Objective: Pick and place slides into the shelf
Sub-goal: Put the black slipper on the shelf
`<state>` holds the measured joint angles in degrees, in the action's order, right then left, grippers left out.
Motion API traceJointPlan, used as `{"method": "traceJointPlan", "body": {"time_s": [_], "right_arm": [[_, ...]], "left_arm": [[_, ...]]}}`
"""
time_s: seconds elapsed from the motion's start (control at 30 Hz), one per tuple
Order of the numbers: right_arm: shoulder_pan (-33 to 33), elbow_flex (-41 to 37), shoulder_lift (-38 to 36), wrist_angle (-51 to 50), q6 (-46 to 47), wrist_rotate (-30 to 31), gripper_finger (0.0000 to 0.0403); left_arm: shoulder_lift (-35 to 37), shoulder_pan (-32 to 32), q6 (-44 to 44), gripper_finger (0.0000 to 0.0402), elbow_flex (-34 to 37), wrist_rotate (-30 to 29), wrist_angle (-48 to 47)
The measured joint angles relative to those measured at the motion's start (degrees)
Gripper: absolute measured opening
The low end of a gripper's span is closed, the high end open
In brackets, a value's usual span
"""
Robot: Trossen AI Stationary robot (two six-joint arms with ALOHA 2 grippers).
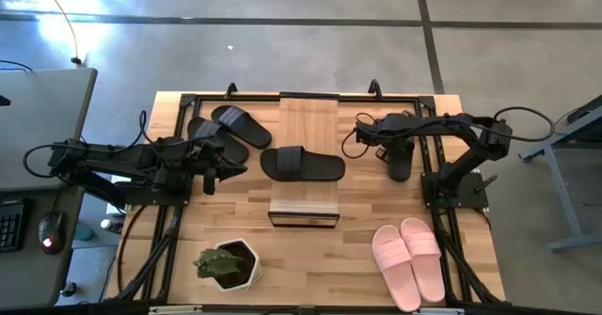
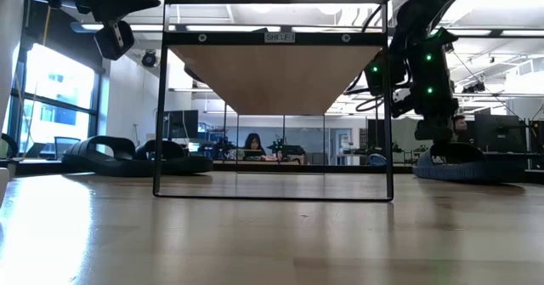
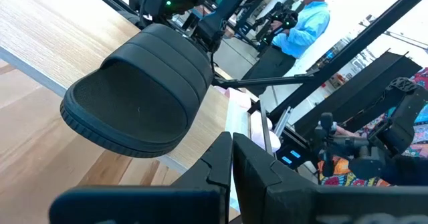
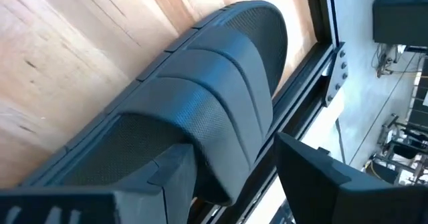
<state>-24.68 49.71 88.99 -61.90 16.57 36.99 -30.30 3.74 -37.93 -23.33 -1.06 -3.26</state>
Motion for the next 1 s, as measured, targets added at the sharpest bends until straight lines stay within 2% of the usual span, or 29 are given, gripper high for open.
{"method": "traceJointPlan", "body": {"time_s": [0.33,0.67,0.87,1.0], "right_arm": [[-3.32,0.00,0.66,0.82,-0.58,-0.07,0.0176],[-4.21,0.03,3.99,1.32,-0.39,-1.07,0.0076],[-4.17,0.04,3.35,-0.04,-0.26,-1.73,0.0010],[-3.23,0.04,1.74,-2.23,1.72,-2.90,0.0006]], "left_arm": [[0.00,0.01,0.00,0.0003,0.00,0.01,0.00],[0.00,0.01,-0.02,0.0003,0.00,0.02,-0.01],[0.01,-0.01,-0.01,0.0003,0.00,0.02,-0.01],[0.02,0.01,0.02,0.0003,0.00,0.02,-0.03]]}}
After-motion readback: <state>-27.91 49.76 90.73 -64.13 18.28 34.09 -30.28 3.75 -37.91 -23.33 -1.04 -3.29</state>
